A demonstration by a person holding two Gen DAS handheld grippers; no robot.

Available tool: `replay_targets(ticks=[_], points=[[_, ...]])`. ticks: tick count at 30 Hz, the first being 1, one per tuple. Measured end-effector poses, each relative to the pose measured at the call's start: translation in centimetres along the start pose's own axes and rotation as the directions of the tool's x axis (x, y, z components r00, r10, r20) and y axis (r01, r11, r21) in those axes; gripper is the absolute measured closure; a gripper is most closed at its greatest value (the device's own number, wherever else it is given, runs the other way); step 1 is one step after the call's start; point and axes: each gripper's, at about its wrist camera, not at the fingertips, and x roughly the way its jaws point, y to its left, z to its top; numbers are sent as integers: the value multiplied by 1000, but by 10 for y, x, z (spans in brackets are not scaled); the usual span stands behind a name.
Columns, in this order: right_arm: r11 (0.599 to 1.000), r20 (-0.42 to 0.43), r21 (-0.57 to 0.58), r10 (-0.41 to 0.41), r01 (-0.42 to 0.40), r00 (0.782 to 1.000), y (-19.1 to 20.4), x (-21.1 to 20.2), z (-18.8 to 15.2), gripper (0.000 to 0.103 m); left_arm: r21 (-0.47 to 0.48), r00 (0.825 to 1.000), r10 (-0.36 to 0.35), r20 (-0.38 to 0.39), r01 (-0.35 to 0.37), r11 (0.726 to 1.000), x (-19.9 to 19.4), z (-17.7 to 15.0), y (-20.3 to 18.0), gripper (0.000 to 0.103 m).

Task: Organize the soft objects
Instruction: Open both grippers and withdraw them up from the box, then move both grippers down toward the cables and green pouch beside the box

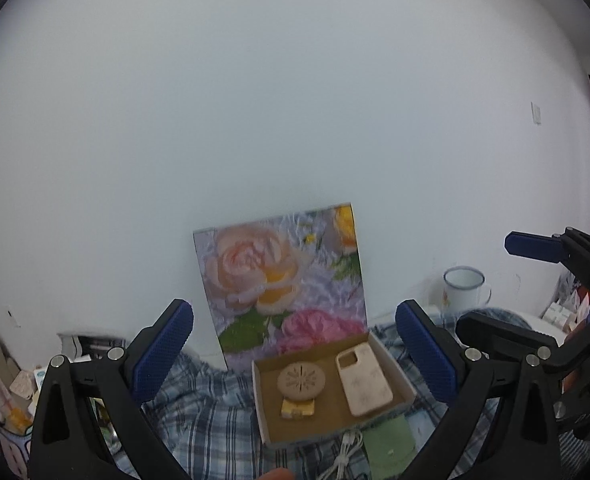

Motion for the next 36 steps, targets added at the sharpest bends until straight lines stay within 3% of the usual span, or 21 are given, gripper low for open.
replay_targets(ticks=[14, 24, 32, 36], points=[[999, -105, 29, 44, -41, 993, -6, 26, -52, 0, -5, 989, -59, -134, 58, 998, 31, -56, -8, 0], [997, -185, 57, 58, -48, 981, -10, 45, -83, 0, -9, 969, -103, -224, 104, 995, 57, -89, -17, 1], [994, -257, 81, 96, -78, 962, -8, 59, -112, 0, -63, 934, -166, -318, 154, 986, 74, -123, -17, 1], [989, -297, 90, 142, -121, 944, -3, 66, -128, 0, -90, 906, -210, -367, 190, 978, 78, -146, -15, 1]])
